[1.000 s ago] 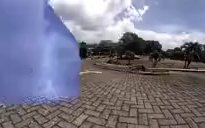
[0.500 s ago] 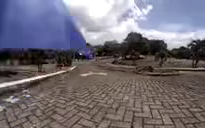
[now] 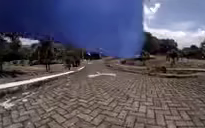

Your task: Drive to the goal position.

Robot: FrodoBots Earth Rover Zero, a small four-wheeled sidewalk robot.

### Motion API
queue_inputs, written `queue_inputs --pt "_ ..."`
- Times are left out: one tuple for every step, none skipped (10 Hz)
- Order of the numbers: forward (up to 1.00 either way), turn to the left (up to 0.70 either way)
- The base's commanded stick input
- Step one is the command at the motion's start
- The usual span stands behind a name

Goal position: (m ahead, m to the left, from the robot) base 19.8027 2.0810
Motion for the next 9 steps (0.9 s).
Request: queue_inputs --pt "0.7 0.0" --pt "0.7 0.0" --pt "0.7 0.0" --pt "0.7 0.0" --pt "0.7 0.0" --pt "0.7 0.0" --pt "0.7 0.0" --pt "0.7 0.0" --pt "0.7 0.0"
